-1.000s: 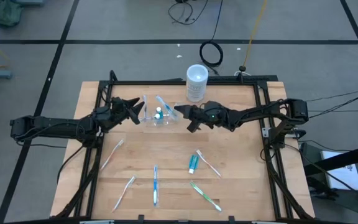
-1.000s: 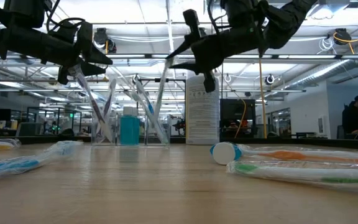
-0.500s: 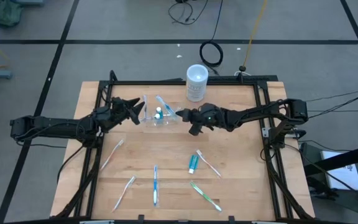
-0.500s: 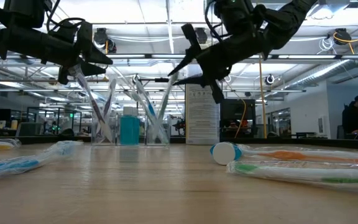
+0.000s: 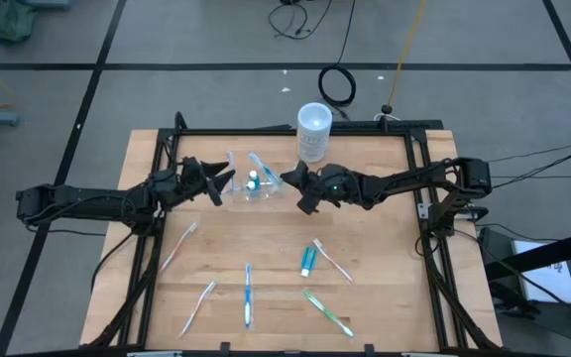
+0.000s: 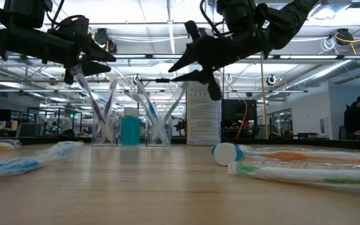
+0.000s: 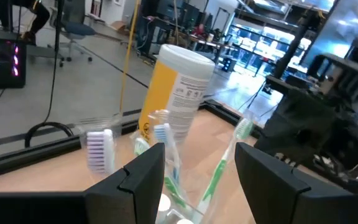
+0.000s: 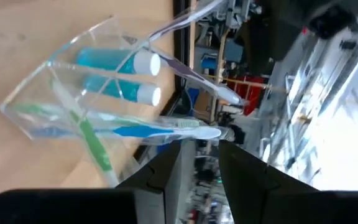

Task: Pick & Place toothbrushing station
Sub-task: Put the top left orange toothbrush into the transparent organizer

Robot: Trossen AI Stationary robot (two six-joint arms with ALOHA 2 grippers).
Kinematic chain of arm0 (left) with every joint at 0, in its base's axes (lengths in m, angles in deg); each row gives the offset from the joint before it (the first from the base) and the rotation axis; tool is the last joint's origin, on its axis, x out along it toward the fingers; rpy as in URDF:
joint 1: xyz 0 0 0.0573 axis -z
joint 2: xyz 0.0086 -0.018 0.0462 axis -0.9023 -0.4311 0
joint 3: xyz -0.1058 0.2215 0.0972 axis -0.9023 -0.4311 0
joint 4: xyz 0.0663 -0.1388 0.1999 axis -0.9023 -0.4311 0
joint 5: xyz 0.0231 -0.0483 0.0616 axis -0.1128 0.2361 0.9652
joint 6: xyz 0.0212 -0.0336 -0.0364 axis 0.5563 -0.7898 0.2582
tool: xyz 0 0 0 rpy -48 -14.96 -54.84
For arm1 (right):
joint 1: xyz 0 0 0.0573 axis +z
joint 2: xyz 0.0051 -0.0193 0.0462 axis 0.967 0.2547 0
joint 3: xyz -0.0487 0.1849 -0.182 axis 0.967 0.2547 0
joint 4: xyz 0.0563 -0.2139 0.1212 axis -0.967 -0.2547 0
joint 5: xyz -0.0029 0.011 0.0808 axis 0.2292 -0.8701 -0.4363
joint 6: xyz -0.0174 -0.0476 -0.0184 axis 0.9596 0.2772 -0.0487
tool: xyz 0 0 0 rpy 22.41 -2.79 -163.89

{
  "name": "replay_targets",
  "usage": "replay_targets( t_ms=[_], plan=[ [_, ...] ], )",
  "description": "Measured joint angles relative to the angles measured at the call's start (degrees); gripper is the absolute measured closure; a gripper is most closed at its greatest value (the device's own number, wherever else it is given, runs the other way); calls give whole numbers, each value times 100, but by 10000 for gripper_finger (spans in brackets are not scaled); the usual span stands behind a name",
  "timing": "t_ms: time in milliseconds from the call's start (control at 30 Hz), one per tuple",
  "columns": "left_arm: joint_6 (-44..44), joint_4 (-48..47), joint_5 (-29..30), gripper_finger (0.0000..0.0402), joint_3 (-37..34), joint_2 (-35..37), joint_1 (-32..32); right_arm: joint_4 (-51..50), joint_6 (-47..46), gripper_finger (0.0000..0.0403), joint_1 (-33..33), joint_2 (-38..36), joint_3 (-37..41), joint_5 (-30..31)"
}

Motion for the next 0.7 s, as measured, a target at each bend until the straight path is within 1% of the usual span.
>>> replay_targets(
  t_ms=[167,267,333,400,467,500,567,633,700],
  plan=[
    [185,46,-4,199,-4,47,0,42,-661,302,8,0,0,3],
    [303,284,-6,199,-4,62,0,363,-1191,302,78,0,0,129],
    [478,502,-68,199,-4,84,0,612,-1929,303,143,0,0,136],
    [651,671,-242,199,14,85,0,795,-2853,303,200,0,0,69],
    [730,868,-526,199,41,113,0,988,-3683,303,230,0,0,-288],
    [726,974,-745,199,85,122,0,1060,-3971,303,229,0,0,-537],
    [623,1097,-1416,199,200,122,14,1061,-4374,303,220,-4,0,-902],
    [640,1240,-2457,199,325,115,108,1014,-4596,303,219,1,0,-1030],
    [848,1633,-3466,199,457,101,314,1019,-4711,303,217,4,0,-1079]
  ],
)
